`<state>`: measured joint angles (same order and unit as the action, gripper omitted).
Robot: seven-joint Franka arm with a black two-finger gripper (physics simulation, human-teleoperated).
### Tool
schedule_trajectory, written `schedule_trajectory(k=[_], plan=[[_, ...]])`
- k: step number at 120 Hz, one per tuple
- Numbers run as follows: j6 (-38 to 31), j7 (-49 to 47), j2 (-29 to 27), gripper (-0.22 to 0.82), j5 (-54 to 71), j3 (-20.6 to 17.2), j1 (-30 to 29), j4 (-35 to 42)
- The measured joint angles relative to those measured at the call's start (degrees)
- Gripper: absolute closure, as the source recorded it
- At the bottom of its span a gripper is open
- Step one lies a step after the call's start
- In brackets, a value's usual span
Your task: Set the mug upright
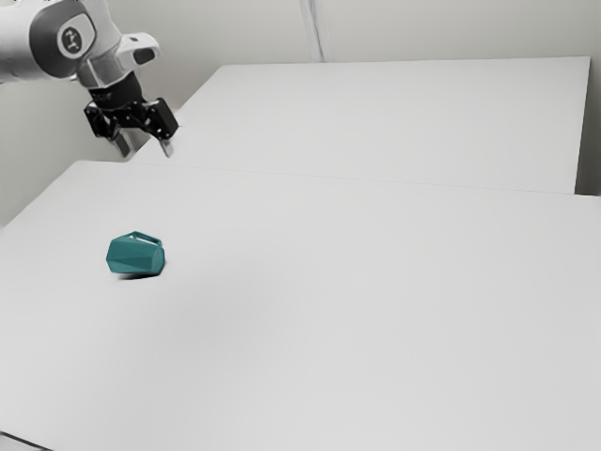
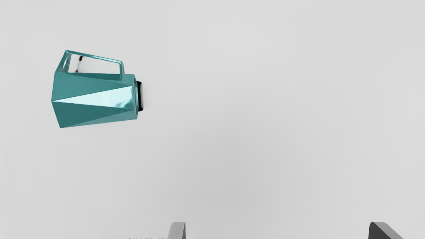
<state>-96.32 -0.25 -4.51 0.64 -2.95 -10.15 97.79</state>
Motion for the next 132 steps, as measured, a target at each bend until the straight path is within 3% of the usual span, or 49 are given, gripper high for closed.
schedule_trajectory(k=[29,61,132], plan=[[-3.0,5.7,1.8,0.0,-4.3,0.1,-11.7,3.1],[-6.2,19.1,7.0,0.0,-10.2,0.2,-21.3,2.6],[-4.0,51.4,29.0,0.0,-26.5,0.2,-32.7,-10.2]])
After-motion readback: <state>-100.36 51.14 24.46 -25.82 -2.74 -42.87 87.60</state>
